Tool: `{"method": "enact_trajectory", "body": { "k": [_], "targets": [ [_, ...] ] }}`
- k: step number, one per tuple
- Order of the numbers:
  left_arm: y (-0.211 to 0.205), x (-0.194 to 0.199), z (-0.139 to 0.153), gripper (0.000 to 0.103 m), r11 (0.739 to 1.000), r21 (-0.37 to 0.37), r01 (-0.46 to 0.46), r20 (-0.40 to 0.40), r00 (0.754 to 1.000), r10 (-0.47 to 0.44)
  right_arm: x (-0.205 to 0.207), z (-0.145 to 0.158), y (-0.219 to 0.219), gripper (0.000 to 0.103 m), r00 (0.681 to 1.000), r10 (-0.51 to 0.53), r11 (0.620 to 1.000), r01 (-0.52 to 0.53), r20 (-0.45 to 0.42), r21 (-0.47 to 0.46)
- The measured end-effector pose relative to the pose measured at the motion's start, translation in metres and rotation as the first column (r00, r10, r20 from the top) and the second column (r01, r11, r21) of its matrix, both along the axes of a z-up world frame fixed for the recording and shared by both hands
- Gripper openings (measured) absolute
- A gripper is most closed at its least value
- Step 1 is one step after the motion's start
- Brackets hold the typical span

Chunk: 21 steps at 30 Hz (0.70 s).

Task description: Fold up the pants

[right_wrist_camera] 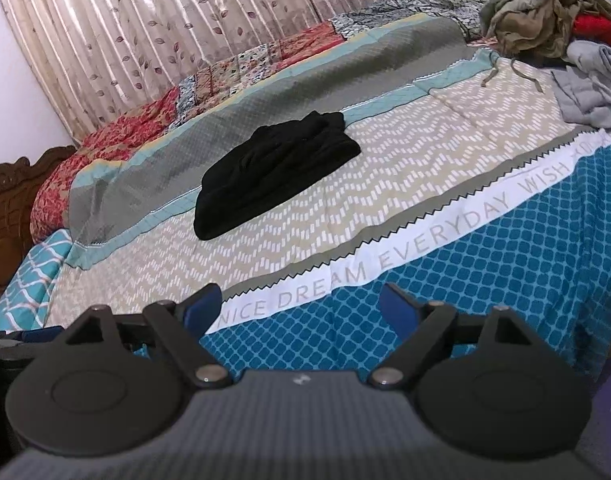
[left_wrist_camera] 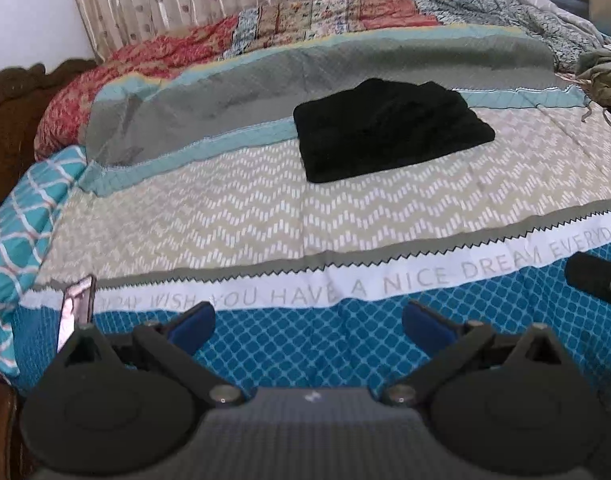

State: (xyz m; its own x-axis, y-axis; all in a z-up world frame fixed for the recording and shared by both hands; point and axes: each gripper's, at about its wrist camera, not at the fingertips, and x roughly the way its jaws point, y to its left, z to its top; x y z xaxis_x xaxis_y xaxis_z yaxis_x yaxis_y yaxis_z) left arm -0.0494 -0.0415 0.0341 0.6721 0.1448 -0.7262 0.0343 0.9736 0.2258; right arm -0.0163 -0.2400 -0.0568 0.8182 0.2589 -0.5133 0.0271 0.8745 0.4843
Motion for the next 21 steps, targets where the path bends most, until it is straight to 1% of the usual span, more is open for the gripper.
{"method": "enact_trajectory", "body": {
  "k": [21],
  "targets": [
    [0.0096, 0.006, -0.0064, 0.103, 1.0, 0.004, -0.028, -0.031, 0.999, 0.028, 0.0038, 0.0004, 0.0066, 0.089, 1.0, 0.0, 1.0, 0.0, -0.017, 0.016]
  ]
}}
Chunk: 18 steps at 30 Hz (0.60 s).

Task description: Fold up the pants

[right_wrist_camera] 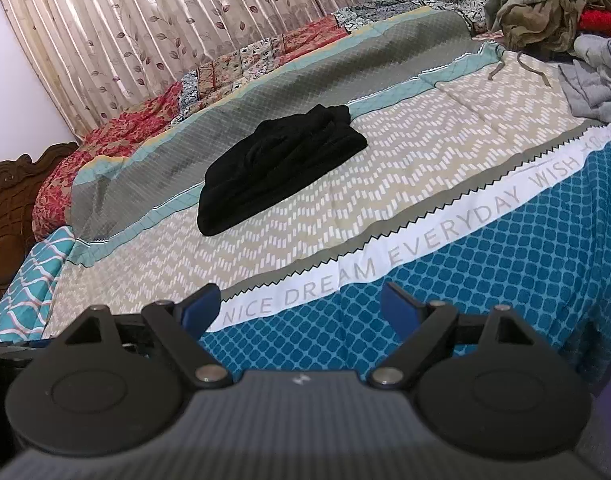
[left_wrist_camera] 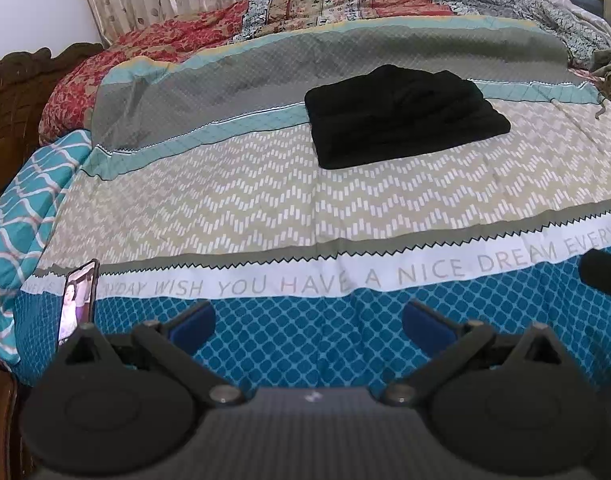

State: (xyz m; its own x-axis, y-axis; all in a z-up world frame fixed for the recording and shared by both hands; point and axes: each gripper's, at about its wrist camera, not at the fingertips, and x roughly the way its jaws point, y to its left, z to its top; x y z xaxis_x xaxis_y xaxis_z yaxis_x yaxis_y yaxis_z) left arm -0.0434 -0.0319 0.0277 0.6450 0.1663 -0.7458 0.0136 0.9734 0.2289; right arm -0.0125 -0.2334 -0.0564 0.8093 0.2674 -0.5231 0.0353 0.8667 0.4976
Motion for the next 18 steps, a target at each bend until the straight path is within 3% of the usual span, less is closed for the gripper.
{"method": "enact_trajectory", "body": {
  "k": [12, 18],
  "targets": [
    [0.0007, -0.0007, -0.0034, 0.103, 1.0, 0.003, -0.002, -0.019, 1.0, 0.002, -0.0007, -0.0032, 0.0015, 0.089, 1.0, -0.005, 1.0, 0.005, -0.016, 0.011],
    [0.0031, 0.0015, -0.0085, 0.103, 1.0, -0.027, 0.003, -0.069, 0.998, -0.004, -0.0004, -0.0051, 0.002, 0.089, 1.0, -0.003, 1.0, 0.004, -0.026, 0.018]
  ]
}}
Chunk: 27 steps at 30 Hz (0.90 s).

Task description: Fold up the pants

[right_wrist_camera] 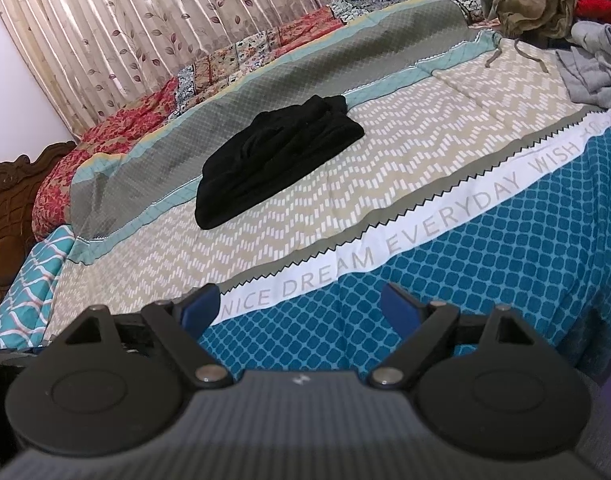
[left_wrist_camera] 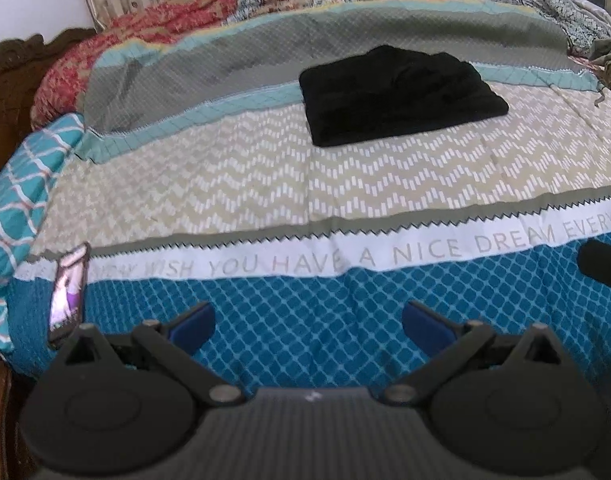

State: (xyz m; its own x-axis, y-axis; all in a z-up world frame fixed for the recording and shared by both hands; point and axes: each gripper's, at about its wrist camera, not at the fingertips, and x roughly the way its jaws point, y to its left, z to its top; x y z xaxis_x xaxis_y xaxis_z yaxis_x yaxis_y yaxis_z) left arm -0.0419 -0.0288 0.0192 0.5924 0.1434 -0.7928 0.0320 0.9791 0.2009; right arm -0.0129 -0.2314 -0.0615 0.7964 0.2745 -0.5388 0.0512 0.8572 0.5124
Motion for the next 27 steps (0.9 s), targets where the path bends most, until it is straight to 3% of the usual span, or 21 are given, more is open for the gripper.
{"method": "enact_trajectory", "body": {
  "k": [6, 27],
  "targets": [
    [0.001, 0.004, -0.01, 0.103, 0.999, -0.036, -0.001, -0.088, 0.996, -0.002, 0.001, -0.001, 0.001, 0.089, 1.0, 0.007, 1.0, -0.007, -0.014, 0.001],
    [-0.002, 0.004, -0.014, 0.103, 1.0, -0.03, -0.005, -0.119, 0.993, 0.001, 0.002, 0.001, 0.005, 0.091, 0.999, 0.03, 0.999, -0.03, -0.029, -0.018]
  ]
}}
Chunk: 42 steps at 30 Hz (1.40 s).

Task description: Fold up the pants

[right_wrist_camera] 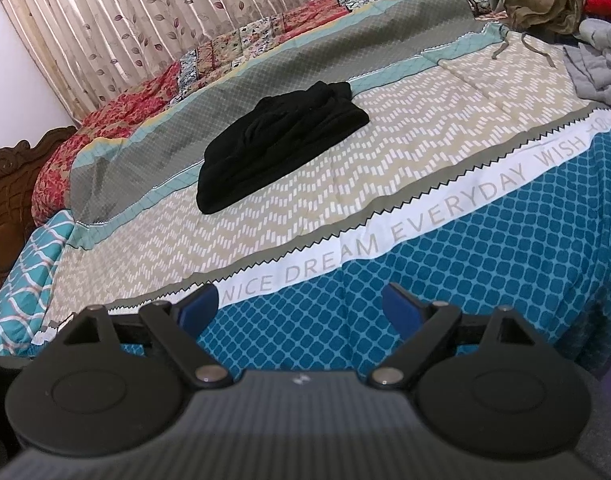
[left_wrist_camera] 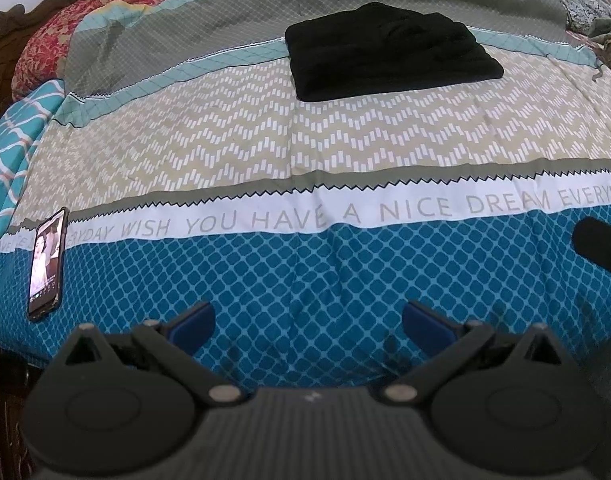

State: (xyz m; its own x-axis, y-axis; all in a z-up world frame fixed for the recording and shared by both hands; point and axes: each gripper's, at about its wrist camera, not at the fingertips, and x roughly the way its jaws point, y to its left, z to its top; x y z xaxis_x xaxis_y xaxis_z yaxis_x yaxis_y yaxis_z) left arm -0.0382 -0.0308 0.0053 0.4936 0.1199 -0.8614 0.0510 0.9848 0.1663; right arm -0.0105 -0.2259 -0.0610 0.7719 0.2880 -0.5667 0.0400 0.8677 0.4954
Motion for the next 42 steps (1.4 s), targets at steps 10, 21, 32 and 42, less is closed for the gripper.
{"method": "enact_trajectory", "body": {
  "k": [10, 21, 32, 42],
  "targets": [
    [-0.002, -0.004, 0.009, 0.103, 1.0, -0.007, 0.003, 0.031, 1.0, -0.003, -0.004, 0.009, -0.006, 0.091, 0.999, -0.032, 0.999, 0.032, 0.027, -0.001],
    [-0.005, -0.016, 0.033, 0.103, 1.0, -0.013, 0.015, 0.129, 0.992, -0.013, -0.014, 0.027, -0.003, 0.096, 0.997, -0.018, 0.999, 0.02, 0.076, -0.025],
    [-0.001, -0.02, 0.044, 0.103, 0.999, -0.031, 0.017, 0.17, 0.985, -0.012, -0.024, 0.047, 0.002, 0.101, 0.986, 0.004, 0.997, 0.009, 0.165, -0.077],
    [0.0, -0.023, 0.045, 0.103, 0.999, -0.039, 0.008, 0.164, 0.987, -0.002, -0.023, 0.042, 0.002, 0.102, 0.99, -0.021, 0.998, 0.029, 0.138, -0.056]
  ]
}}
